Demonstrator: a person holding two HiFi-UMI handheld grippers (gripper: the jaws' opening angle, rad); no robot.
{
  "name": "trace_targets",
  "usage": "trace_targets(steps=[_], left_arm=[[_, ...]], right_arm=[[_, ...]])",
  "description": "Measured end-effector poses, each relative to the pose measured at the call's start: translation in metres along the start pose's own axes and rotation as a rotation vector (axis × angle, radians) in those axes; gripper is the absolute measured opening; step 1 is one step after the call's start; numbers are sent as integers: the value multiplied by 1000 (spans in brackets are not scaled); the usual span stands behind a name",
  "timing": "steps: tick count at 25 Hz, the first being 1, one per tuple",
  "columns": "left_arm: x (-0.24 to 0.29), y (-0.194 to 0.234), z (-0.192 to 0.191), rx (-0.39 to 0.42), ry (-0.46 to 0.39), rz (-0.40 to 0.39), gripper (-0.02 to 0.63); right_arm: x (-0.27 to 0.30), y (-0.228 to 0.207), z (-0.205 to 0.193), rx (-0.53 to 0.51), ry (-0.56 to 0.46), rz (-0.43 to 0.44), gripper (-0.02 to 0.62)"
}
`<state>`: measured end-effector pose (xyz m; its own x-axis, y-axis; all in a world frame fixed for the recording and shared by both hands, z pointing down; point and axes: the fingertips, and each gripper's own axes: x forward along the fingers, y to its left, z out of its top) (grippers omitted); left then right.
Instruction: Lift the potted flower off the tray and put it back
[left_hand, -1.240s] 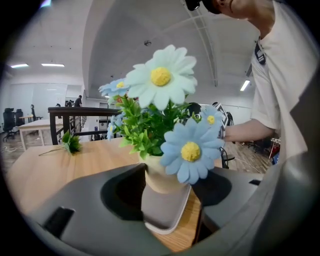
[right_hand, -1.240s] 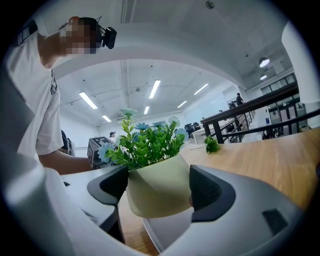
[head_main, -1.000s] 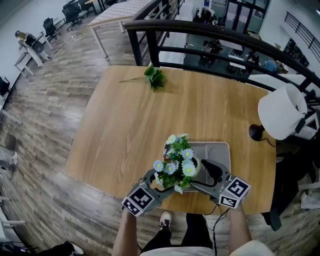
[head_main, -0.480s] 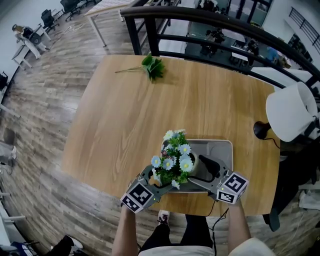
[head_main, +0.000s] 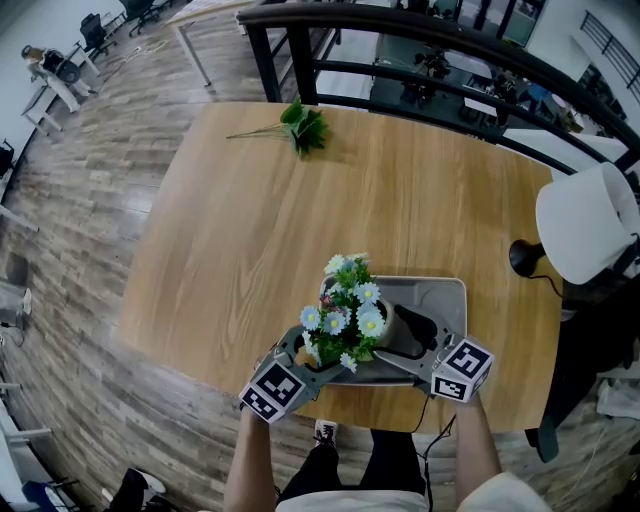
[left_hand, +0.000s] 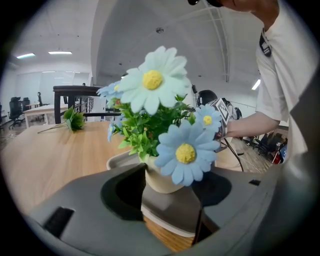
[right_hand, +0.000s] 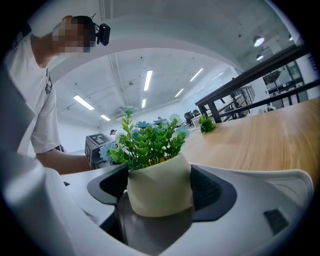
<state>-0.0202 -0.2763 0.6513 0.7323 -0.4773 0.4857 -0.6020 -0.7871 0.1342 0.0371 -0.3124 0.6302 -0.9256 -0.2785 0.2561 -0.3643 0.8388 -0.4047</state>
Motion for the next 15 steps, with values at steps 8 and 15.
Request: trace_targets(steps=[8, 15], left_arm=[[4, -1, -2, 20, 11, 7, 302], [7, -12, -2, 30, 8, 7, 302]], right_arm=[[-2, -2, -6, -13, 18, 9, 407], [-11, 1, -20, -42, 74, 2, 407]])
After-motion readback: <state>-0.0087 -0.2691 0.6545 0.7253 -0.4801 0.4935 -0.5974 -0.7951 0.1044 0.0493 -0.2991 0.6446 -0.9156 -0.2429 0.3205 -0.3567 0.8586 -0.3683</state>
